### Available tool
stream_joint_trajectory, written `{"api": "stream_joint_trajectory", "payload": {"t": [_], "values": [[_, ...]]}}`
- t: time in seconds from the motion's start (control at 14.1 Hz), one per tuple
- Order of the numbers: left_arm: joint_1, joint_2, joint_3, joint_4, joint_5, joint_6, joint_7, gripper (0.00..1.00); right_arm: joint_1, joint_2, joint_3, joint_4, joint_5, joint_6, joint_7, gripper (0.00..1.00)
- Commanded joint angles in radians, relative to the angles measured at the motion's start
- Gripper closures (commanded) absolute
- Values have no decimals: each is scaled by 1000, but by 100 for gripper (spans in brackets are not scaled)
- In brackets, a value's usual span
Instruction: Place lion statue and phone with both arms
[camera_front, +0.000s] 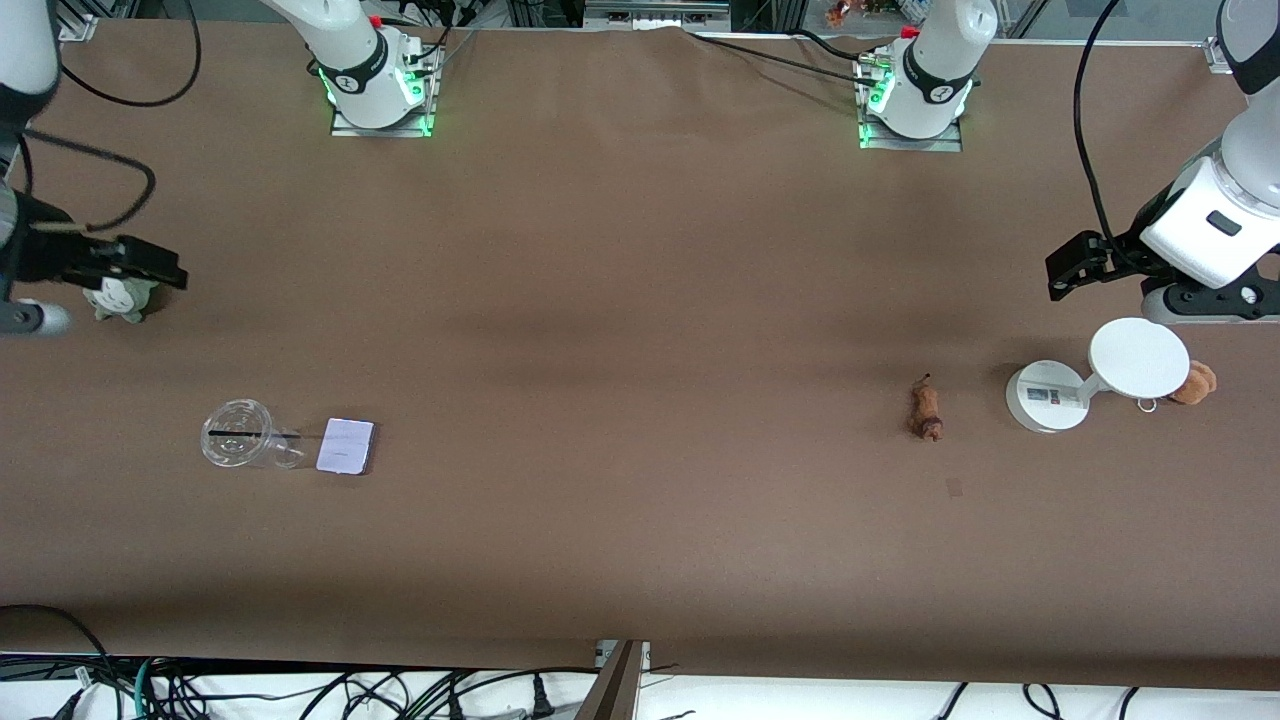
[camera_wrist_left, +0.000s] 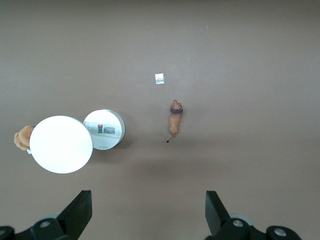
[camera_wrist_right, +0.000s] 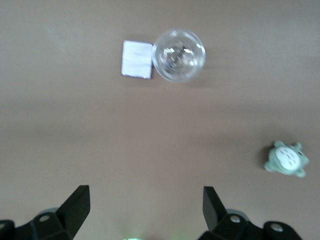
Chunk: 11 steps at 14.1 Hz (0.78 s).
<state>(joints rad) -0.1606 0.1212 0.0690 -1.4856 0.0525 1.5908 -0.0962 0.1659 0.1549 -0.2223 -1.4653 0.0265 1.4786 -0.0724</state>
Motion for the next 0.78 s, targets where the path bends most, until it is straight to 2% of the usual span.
{"api": "stream_joint_trajectory", "payload": {"t": [0.0,0.21,0.43,0.71], "values": [[-8,31,0,31,-19,-14,9,0,-57,-107,73,-90,-33,11,-4,0],[-7,28,0,34,-17,-14,9,0,-58,-112,69,-75,-48,11,-10,0],[-7,28,2,36,-19,-14,9,0,-60,-72,67,-26,-42,3,-10,0],[-10,29,-2,35,-20,-17,9,0,-65,-64,64,-26,-40,3,-6,0]]}}
